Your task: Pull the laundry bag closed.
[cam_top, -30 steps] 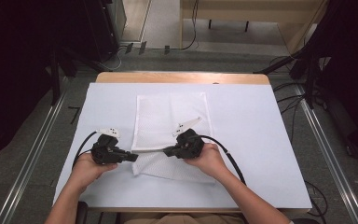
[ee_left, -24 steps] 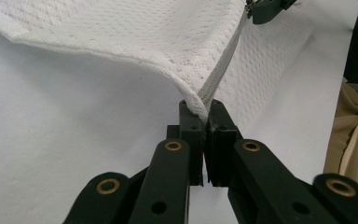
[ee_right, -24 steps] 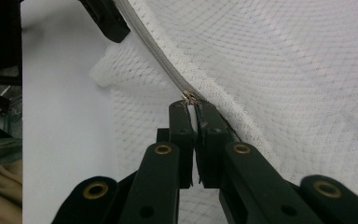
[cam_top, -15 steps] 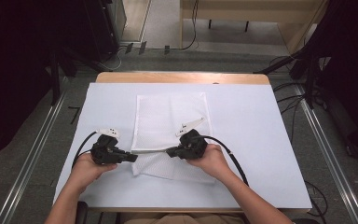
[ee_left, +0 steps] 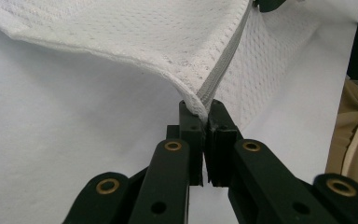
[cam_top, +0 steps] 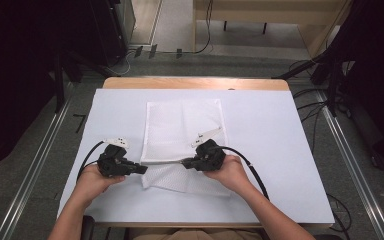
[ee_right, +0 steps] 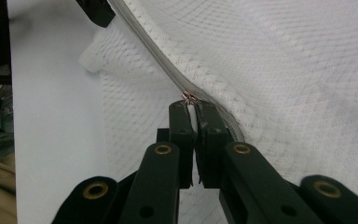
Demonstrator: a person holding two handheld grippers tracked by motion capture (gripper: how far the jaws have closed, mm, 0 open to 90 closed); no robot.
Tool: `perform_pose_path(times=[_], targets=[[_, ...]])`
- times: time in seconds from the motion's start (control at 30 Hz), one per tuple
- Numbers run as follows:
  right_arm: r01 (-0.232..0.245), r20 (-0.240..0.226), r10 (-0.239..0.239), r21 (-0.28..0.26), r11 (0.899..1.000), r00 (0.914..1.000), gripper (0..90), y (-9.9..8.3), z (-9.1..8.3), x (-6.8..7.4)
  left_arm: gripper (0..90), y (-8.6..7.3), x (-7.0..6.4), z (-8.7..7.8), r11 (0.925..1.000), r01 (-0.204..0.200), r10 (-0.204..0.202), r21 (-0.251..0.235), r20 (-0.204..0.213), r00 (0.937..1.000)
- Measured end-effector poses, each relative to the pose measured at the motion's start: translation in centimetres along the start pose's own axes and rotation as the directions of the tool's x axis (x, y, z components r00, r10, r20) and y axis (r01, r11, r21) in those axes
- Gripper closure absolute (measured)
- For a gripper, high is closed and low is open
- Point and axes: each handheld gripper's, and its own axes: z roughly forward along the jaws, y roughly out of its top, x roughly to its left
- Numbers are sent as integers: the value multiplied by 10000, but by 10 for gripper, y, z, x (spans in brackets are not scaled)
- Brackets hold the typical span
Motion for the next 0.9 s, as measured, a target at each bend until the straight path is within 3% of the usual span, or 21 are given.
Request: perform_pose_path(times=[0.9], targets=[[-317, 227, 317, -24, 9995, 9992, 884, -14, -17, -8, 878, 0, 0, 0, 10000, -71, 71, 28, 41, 10000]])
